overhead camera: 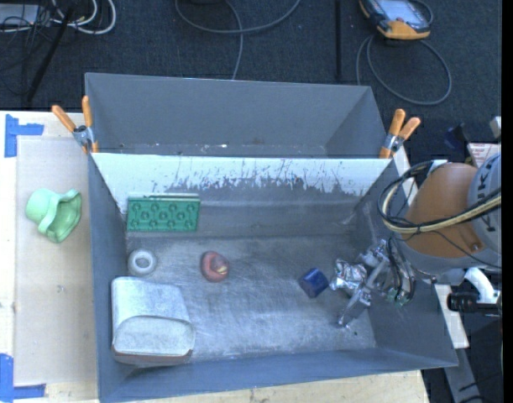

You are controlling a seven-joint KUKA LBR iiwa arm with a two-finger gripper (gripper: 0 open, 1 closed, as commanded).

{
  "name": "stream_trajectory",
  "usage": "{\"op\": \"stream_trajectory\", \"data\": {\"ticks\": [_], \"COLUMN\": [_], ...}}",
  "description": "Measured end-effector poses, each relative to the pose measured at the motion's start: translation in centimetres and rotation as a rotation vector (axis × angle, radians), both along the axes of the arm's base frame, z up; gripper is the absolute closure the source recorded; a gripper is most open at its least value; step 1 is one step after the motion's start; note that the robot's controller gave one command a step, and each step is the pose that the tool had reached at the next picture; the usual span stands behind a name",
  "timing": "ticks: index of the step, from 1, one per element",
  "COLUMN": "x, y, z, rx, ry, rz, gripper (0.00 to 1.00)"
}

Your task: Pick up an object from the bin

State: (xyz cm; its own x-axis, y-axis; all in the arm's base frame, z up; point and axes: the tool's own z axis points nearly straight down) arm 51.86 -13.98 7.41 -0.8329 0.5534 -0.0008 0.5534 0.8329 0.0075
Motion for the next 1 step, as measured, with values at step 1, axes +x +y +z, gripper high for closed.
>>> {"op": "stream_trajectory", "data": {"ticks": [1], "x": [0.04], "y": [-0.38], "z": [0.18], "rx": [-0.006], "ry": [-0.002], "rz": [-0.003], "gripper": [1.00]}}
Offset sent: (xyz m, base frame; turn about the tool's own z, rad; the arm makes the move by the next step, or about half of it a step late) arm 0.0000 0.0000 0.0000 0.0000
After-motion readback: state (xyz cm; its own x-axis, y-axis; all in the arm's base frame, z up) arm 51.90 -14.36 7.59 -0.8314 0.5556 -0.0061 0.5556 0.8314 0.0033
